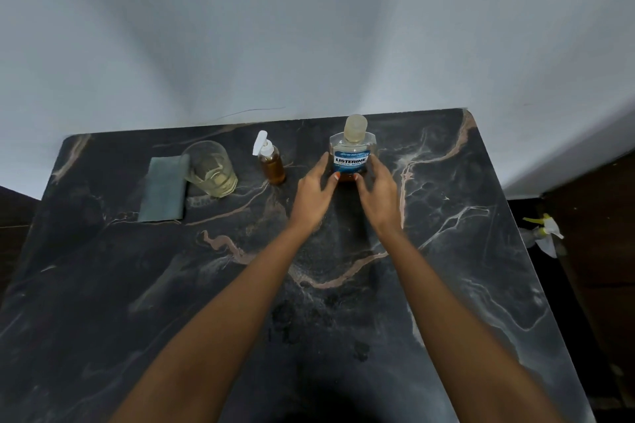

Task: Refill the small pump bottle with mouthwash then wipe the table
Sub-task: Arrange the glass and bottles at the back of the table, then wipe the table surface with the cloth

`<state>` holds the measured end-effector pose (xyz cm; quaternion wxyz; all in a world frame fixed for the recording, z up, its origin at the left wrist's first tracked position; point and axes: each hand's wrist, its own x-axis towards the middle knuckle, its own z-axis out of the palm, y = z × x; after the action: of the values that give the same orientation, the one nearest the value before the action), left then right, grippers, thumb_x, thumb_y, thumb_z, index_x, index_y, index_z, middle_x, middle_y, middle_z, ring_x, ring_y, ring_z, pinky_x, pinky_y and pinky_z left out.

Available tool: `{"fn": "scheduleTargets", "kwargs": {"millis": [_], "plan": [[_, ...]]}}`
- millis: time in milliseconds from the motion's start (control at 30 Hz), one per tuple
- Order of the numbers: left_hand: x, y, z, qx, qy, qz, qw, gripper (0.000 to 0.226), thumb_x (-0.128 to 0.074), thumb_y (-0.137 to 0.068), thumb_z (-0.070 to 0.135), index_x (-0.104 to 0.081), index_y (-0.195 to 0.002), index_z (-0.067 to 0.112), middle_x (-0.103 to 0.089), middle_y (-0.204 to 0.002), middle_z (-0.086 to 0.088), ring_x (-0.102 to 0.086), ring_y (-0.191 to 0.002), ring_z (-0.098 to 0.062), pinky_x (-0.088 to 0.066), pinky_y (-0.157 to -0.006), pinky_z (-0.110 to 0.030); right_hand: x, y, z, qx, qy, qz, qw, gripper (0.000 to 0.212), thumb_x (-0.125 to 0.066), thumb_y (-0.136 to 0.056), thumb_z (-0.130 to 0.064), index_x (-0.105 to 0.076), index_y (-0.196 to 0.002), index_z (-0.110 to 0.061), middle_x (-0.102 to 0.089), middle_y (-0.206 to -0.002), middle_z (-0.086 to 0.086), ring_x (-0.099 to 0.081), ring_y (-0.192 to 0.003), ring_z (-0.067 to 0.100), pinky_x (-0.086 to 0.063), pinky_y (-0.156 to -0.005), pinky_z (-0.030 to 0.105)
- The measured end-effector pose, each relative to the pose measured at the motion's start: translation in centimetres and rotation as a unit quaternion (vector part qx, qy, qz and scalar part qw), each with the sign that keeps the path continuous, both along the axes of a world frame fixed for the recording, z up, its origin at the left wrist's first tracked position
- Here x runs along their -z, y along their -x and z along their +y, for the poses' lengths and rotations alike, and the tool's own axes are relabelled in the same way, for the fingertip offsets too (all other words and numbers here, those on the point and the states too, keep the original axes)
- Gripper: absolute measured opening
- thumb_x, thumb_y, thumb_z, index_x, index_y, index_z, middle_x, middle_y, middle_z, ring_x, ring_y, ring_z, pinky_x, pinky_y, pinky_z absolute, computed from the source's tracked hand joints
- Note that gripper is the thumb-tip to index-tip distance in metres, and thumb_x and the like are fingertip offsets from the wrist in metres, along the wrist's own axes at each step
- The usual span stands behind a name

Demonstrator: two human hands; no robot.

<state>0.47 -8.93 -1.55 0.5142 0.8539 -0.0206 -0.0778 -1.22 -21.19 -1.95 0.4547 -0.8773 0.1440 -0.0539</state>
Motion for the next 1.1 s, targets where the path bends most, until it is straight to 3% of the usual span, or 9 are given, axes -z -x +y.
{"fn": "scheduleTargets", "kwargs": {"millis": [67,267,533,867,1100], "plan": [[-0.2,1.4,0.4,0.003,-0.014,-0.004,1.000,0.052,-0.047,-0.094,0.022,-0.027,-0.141,0.017,-0.040,-0.144,-0.010,-0.038,-0.132,-0.022,-0.033,-0.109,-0.036,0.2,1.2,0.4,0.005,0.014,-0.002,1.000,0.048,-0.051,-0.092,-0.014,-0.035,-0.136,-0.009,-0.044,-0.140,0.011,-0.038,-0.130,0.022,-0.030,-0.106,0.030],[0.2,5.8,2.2,0.018,-0.043,-0.049,0.998,0.047,-0.043,-0.096,0.021,-0.030,-0.140,0.016,-0.034,-0.147,-0.005,-0.030,-0.136,-0.016,-0.020,-0.104,-0.019,1.1,5.6,2.6,-0.026,0.055,-0.004,0.998,0.043,-0.046,-0.094,-0.019,-0.038,-0.135,-0.006,-0.044,-0.139,0.014,-0.038,-0.130,0.025,-0.031,-0.109,0.036],[1.3,9.7,7.1,0.008,-0.096,-0.085,0.992,0.047,-0.040,-0.096,0.022,-0.027,-0.141,0.013,-0.026,-0.151,-0.002,-0.016,-0.138,-0.007,-0.013,-0.114,-0.027,1.9,9.7,7.6,-0.120,0.165,-0.011,0.979,0.046,-0.047,-0.094,-0.020,-0.035,-0.137,-0.008,-0.039,-0.144,0.011,-0.030,-0.136,0.021,-0.019,-0.113,0.033],[3.4,9.9,18.0,-0.002,-0.300,-0.120,0.946,0.050,-0.031,-0.098,0.028,-0.014,-0.144,0.013,-0.009,-0.155,-0.004,0.009,-0.136,-0.006,0.012,-0.112,-0.028,2.3,8.9,16.7,-0.200,0.244,-0.042,0.948,0.049,-0.044,-0.094,-0.021,-0.031,-0.138,-0.006,-0.034,-0.147,0.013,-0.024,-0.139,0.023,-0.010,-0.114,0.034],[3.8,6.8,25.6,-0.048,-0.336,-0.095,0.936,0.052,-0.033,-0.098,0.030,-0.013,-0.144,0.014,-0.009,-0.154,-0.005,0.006,-0.139,-0.011,0.010,-0.113,-0.033,2.7,5.3,24.0,-0.251,0.250,-0.056,0.934,0.049,-0.043,-0.095,-0.022,-0.030,-0.139,-0.006,-0.032,-0.148,0.013,-0.021,-0.140,0.024,-0.007,-0.114,0.035]]}}
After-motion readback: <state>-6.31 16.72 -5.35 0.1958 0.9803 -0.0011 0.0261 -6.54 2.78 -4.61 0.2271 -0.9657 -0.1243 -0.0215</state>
